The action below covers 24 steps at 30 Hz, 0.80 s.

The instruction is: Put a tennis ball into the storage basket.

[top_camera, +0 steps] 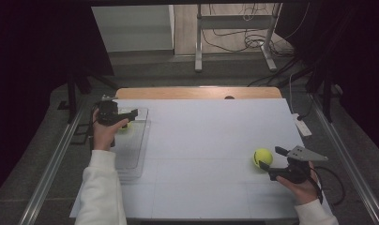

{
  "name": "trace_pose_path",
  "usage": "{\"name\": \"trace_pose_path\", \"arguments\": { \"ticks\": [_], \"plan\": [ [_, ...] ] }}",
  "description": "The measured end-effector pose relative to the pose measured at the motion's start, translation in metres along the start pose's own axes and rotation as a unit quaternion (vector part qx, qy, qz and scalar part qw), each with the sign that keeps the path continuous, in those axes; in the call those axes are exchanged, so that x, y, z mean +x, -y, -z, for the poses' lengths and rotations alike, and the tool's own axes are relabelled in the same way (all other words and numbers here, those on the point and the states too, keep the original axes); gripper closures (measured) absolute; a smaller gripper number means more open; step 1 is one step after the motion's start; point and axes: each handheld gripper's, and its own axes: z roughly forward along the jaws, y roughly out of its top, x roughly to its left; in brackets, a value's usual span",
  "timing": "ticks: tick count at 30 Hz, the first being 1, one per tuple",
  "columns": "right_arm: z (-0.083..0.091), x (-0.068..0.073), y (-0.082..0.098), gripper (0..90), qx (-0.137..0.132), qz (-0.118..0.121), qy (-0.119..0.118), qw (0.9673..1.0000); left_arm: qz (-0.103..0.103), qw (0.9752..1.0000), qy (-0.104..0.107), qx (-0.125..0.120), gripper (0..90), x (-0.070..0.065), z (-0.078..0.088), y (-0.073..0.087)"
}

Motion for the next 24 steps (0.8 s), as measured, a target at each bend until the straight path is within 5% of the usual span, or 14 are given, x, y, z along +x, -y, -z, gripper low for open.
{"name": "trace_pose_path", "arguments": {
  "ticks": [11,24],
  "plan": [
    [-0.002,-0.001,-0.002,11.7,-0.001,-0.004,0.004,1.0,-0.027,0.9983,0.05,-0.014,13.1,-0.015,0.002,0.0],
    [-0.001,-0.005,-0.002,11.7,-0.007,-0.018,0.005,0.9998,-0.024,0.9916,0.12,-0.04,13.3,-0.025,0.013,-0.003]
  ]
}}
